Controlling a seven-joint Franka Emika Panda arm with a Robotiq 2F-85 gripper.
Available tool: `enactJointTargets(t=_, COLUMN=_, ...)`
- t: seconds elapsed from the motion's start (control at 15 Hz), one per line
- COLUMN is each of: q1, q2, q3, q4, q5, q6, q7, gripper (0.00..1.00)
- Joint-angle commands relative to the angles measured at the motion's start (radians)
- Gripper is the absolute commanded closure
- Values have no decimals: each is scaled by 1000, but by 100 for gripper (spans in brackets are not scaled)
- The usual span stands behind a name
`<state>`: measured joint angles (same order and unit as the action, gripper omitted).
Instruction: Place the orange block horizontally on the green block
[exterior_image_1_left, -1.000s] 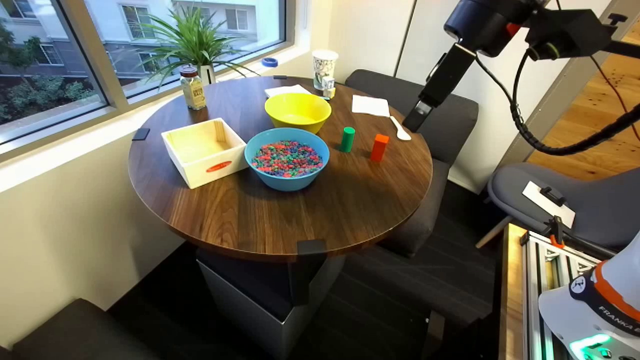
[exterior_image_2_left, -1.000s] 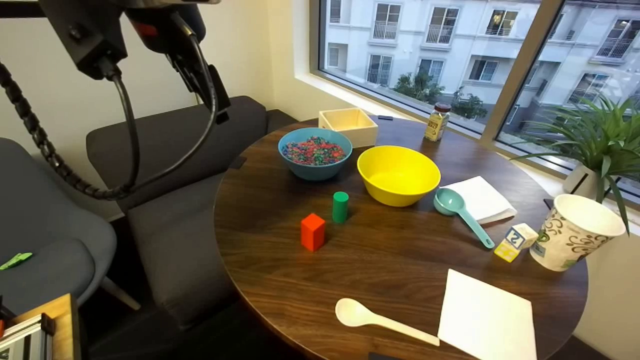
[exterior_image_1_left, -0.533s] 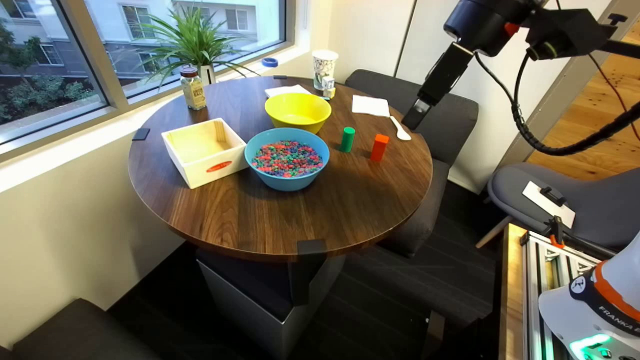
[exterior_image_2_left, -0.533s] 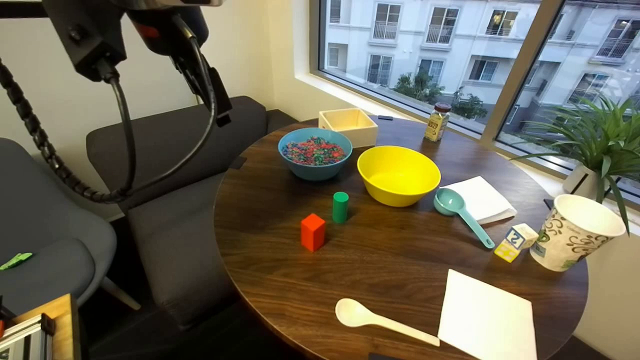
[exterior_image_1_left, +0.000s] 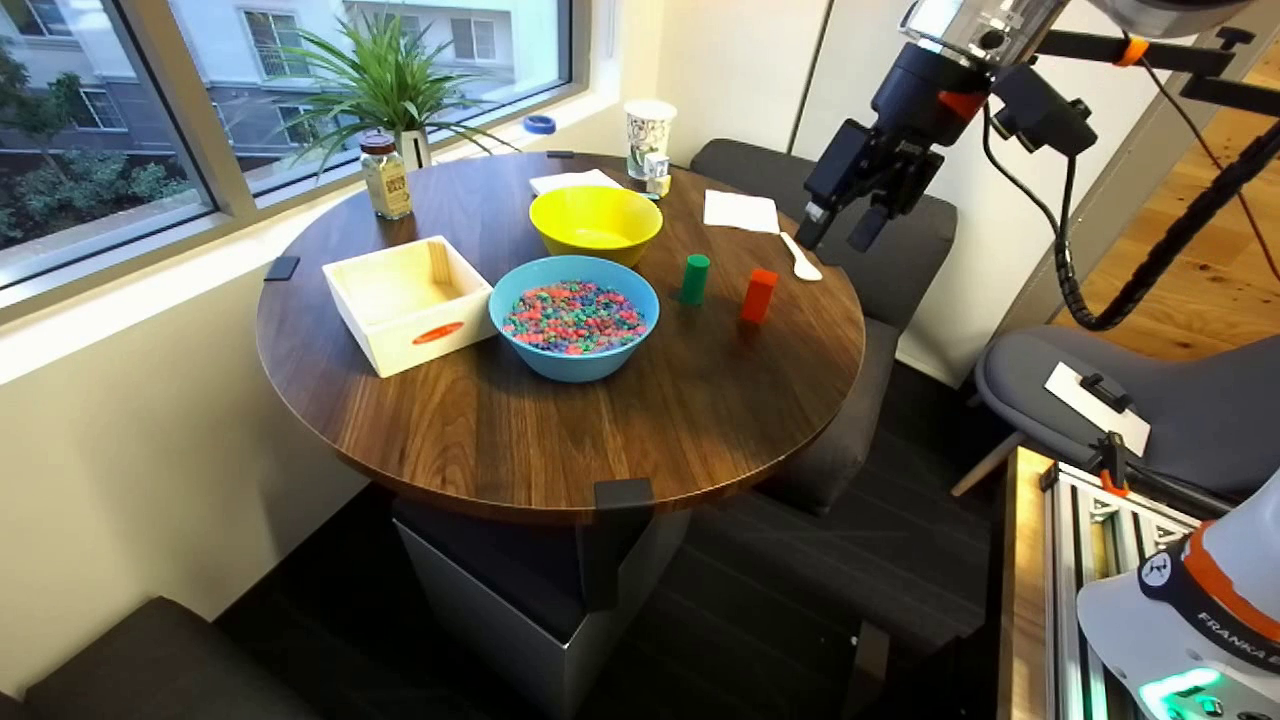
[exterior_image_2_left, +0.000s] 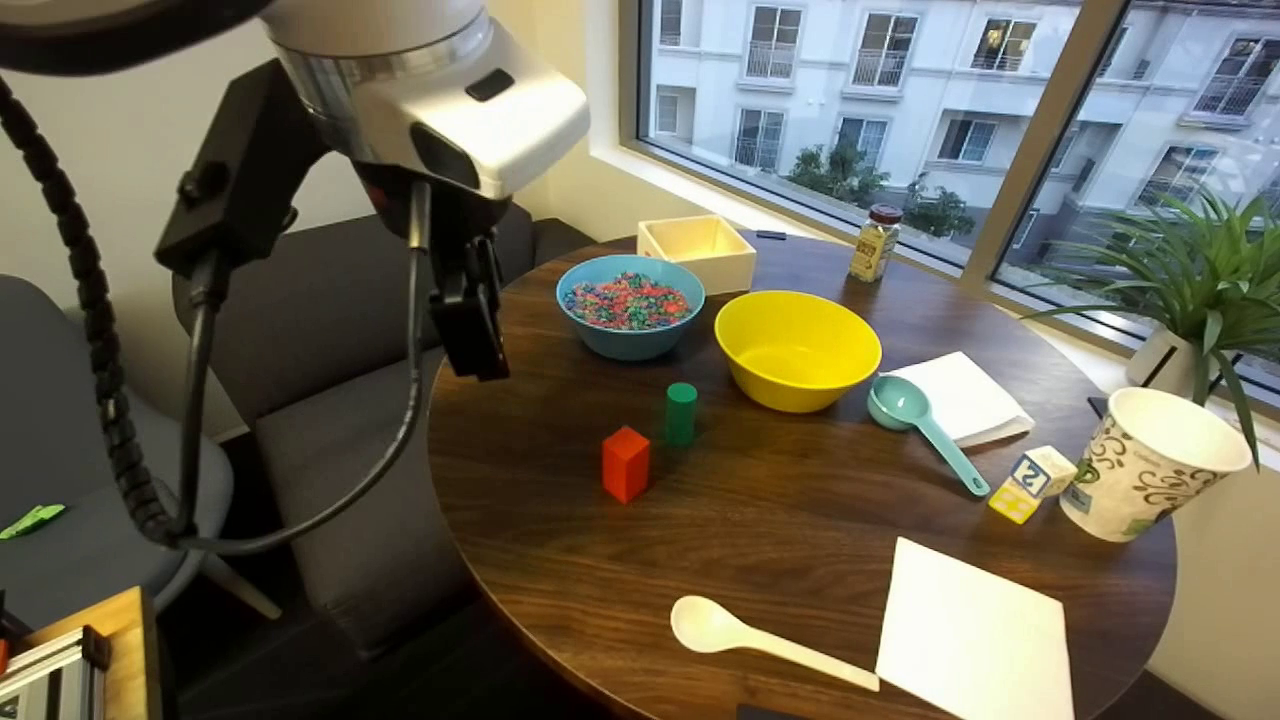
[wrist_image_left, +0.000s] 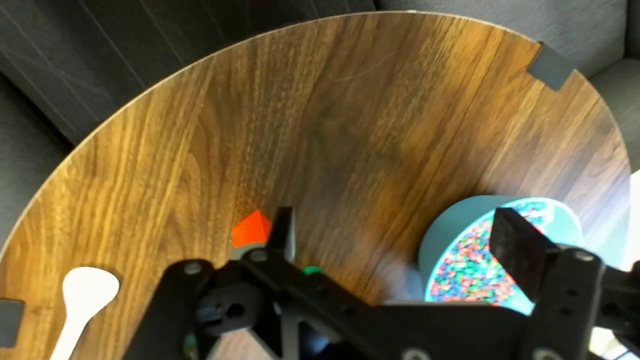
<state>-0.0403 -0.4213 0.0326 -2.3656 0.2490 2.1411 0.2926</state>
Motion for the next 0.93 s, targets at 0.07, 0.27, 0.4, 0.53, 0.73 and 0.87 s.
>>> enactJointTargets(t=0.07, q1=-67, q2=58, q3=3, q4=-1, q5=-32, q6=2, q7=193, gripper=0)
enactJointTargets(t=0.27, q1=-67, q2=61, q3=-10, q4=1, q5=-18, q6=-2, q7=193, gripper=0)
enactJointTargets(t=0.4, q1=-71, q2=74, q3=-15, q4=4, q5=-19, q6=-2, q7=194, gripper=0)
enactJointTargets(t=0.53, q1=-68, q2=71, q3=-13, q4=7, q5=-18, q6=-2, q7=194, gripper=0)
enactJointTargets(t=0.73, q1=-83, q2=91, q3=-20, q4=18, q5=-20, q6=-13, q7=226, gripper=0)
enactJointTargets(t=0.87, q1=-97, q2=128, q3=-50, q4=27, q5=20, q6=-22, q7=251, gripper=0)
